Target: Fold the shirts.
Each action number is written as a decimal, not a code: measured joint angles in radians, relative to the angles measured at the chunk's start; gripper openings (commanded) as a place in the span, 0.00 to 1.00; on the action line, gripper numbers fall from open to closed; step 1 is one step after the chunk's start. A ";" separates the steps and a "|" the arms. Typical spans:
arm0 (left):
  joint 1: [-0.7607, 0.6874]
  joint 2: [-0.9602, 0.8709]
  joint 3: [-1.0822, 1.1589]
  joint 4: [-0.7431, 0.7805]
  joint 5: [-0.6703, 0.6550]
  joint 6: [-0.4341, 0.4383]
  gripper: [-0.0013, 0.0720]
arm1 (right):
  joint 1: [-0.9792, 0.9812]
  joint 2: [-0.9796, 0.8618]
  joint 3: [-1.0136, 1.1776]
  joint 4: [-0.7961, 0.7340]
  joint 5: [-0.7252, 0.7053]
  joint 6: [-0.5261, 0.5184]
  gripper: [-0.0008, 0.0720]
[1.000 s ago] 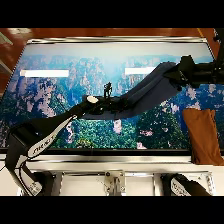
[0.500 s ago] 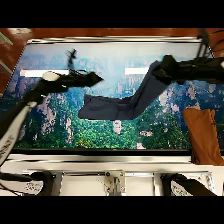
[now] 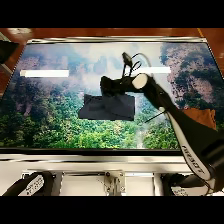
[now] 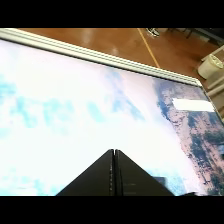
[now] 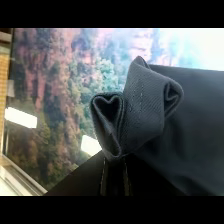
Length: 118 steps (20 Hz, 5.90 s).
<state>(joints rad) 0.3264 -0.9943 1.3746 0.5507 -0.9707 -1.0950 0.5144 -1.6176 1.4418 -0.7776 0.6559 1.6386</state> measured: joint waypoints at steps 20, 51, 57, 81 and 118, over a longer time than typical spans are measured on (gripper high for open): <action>0.053 0.086 0.000 0.024 -0.158 -0.021 0.08 | -0.335 0.004 -0.020 -0.219 0.622 -0.050 0.94; -0.059 0.079 -0.001 0.030 -0.189 -0.070 0.08 | -0.789 0.005 0.176 -0.027 0.689 -0.192 0.10; -0.061 0.079 -0.001 0.030 -0.193 -0.071 0.08 | -1.134 0.176 0.194 -0.266 0.830 -0.113 0.10; -0.098 0.077 -0.001 0.030 -0.269 -0.071 0.08 | -1.595 0.192 0.125 -0.496 0.866 0.071 0.10; -0.750 -0.413 0.156 0.986 -0.449 -0.585 0.83 | -0.789 0.466 -0.170 -0.681 0.763 0.006 0.96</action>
<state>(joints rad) -0.4240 -1.4071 1.5307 1.5372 -1.4197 -1.6802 -0.2749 -1.1519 1.2720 -1.4586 1.4189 1.6447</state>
